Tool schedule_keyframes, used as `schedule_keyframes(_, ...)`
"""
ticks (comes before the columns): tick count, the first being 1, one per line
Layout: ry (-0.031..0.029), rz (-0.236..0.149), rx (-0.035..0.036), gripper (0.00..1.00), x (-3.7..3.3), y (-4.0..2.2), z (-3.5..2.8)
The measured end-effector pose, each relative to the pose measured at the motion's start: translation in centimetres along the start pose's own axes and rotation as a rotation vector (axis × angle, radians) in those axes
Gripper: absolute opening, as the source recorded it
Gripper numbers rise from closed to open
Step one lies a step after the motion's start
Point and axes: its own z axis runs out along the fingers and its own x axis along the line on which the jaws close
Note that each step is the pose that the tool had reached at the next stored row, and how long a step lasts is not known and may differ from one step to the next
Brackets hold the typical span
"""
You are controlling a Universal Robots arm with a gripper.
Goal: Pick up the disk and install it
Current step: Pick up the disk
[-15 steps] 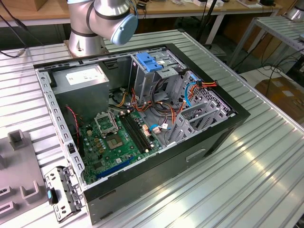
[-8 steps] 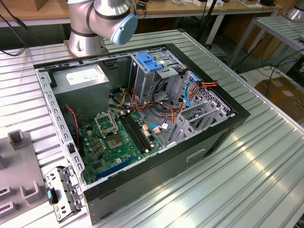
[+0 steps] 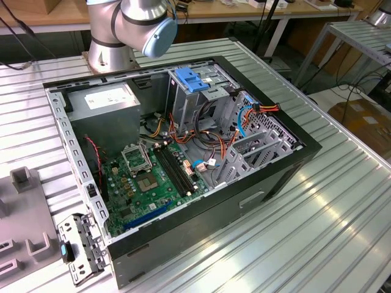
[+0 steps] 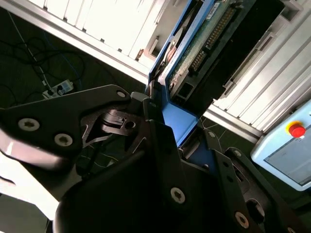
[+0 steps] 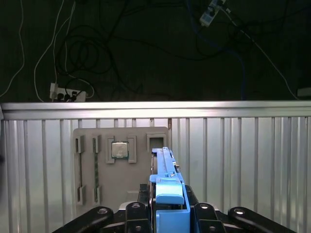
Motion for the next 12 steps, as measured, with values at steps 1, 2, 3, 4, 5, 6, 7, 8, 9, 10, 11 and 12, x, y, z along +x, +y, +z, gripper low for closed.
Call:
schedule_keyframes(1, -0.0001, 0.0, -0.0003, 0.37, 0.0, 0.0, -0.07)
schedule_keyframes(2, 0.0, 0.0, -0.0006, 0.37, 0.0, 0.0, -0.14)
schedule_keyframes(3, 0.0, 0.0, -0.0011, 0.37, -0.01, 0.0, -0.27)
schedule_keyframes(4, 0.0, 0.0, -0.0013, 0.37, -0.01, 0.0, -0.34)
schedule_keyframes(5, -0.0001, 0.0, -0.0016, 0.37, -0.01, 0.0, -0.41)
schedule_keyframes(6, 0.0, 0.0, -0.0019, 0.37, -0.01, -0.01, -0.49)
schedule_keyframes(7, 0.0, 0.0, -0.0021, 0.37, -0.01, -0.01, -0.56)
schedule_keyframes(8, 0.0, 0.0, -0.0027, 0.37, -0.01, -0.01, -0.74)
schedule_keyframes(9, 0.0, 0.0, -0.0032, 0.37, -0.01, -0.01, -0.86)
schedule_keyframes(10, 0.0, 0.0, -0.0037, 0.37, -0.02, -0.01, -0.99)
schedule_keyframes(11, 0.0, 0.0, -0.0043, 0.37, -0.02, -0.01, -1.16)
schedule_keyframes(12, 0.0, 0.0, -0.005, 0.37, -0.02, -0.02, -1.32)
